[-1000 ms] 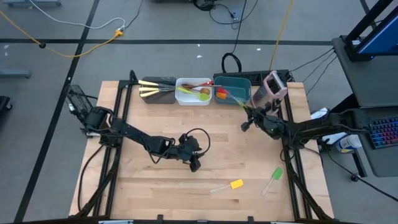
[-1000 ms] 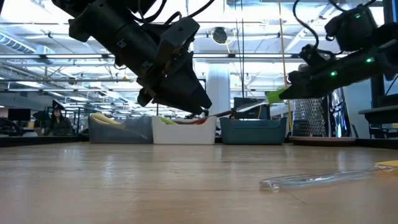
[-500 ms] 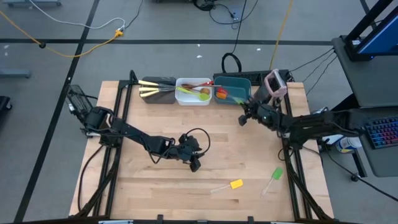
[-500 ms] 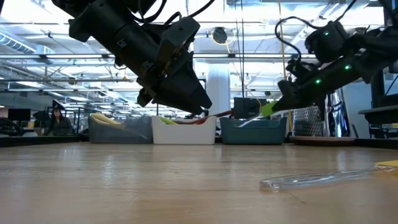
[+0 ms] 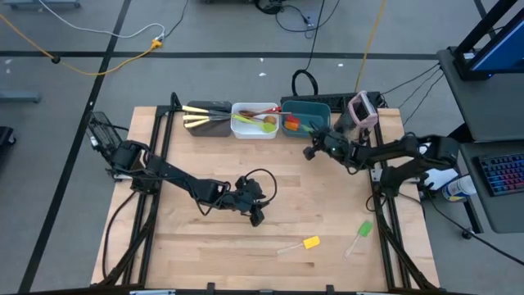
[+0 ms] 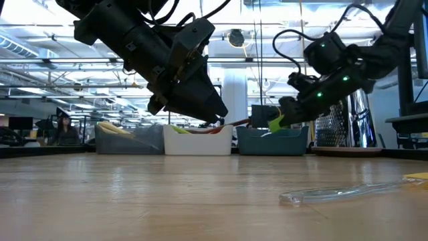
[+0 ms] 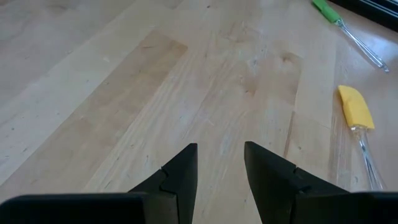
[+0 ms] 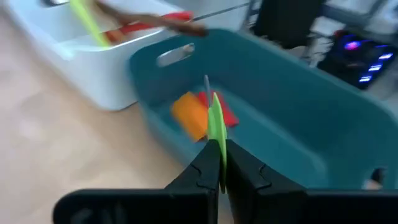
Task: Pick & Place Kitchen Items
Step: Put the right green spatula into the blue bin
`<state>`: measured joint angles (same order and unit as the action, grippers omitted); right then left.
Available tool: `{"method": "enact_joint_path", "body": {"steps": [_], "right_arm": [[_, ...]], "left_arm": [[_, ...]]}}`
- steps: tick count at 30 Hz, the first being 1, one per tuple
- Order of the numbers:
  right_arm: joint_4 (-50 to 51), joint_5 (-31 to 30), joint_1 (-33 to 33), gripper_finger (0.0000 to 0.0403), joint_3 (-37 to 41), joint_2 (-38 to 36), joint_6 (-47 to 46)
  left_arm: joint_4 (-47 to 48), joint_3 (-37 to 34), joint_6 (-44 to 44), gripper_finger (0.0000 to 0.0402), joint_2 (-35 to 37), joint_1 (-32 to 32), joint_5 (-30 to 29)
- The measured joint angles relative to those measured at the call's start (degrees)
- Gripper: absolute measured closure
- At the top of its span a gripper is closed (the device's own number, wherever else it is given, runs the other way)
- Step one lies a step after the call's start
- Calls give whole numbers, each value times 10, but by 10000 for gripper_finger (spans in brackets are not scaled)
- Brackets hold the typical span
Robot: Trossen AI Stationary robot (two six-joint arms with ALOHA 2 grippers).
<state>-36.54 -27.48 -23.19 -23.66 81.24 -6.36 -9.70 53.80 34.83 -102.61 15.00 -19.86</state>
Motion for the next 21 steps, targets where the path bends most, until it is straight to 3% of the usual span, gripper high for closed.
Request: {"method": "enact_joint_path", "body": {"steps": [5,21], "right_arm": [[-21,-71,0,377,-4,25,2],[-30,-53,-5,301,-3,28,52]], "left_arm": [[0,0,0,266,0,0,0],[0,0,0,266,0,0,0]]}}
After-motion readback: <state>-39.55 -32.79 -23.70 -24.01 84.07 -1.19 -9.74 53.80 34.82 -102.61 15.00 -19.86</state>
